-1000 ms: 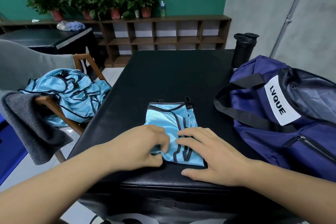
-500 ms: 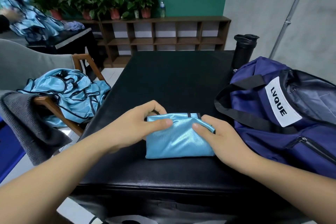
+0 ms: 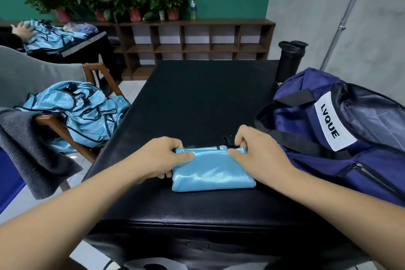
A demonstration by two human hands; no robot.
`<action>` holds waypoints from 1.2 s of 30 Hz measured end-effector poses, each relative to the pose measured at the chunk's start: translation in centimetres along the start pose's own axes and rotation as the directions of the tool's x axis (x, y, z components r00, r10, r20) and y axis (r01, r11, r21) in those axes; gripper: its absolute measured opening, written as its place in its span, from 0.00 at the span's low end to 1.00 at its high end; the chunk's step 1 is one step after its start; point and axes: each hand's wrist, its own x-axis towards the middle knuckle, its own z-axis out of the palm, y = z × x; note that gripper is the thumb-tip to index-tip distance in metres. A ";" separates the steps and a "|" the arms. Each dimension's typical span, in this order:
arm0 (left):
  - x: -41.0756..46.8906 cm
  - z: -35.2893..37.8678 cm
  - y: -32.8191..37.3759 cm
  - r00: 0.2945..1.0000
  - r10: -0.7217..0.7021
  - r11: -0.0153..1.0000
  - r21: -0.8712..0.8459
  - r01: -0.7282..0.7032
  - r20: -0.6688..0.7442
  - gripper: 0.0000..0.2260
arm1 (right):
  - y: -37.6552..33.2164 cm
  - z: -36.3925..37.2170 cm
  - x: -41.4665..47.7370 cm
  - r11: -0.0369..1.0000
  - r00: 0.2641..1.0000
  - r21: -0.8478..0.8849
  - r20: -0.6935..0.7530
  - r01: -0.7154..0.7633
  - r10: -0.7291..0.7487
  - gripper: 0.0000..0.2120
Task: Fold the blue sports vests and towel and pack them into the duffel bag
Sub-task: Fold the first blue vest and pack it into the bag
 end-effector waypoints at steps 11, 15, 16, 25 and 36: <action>0.5 -0.9 -0.5 0.999 -0.026 0.999 0.038 0.025 0.041 0.20 | -4.2 -1.8 6.1 0.987 0.736 0.012 0.664 0.160 -0.127 0.38; 0.5 -1.3 -0.9 0.997 -0.037 0.999 0.038 0.035 0.066 0.21 | -5.6 -1.6 7.6 0.997 0.671 0.039 0.737 0.069 -0.076 0.26; 0.4 -1.4 -1.1 0.996 -0.041 0.999 0.035 0.039 0.073 0.22 | -5.8 -1.5 7.8 0.998 0.649 0.050 0.759 0.037 -0.062 0.24; 0.4 -2.4 -2.3 0.997 -0.028 0.999 -0.042 0.030 0.066 0.26 | -6.3 -2.1 7.0 0.996 0.526 0.084 0.848 -0.014 -0.064 0.23; 1.7 -1.7 1.5 0.998 0.024 0.992 -0.123 -0.032 -0.066 0.24 | -4.8 -8.2 3.8 0.986 0.607 0.165 0.787 -0.036 -0.109 0.14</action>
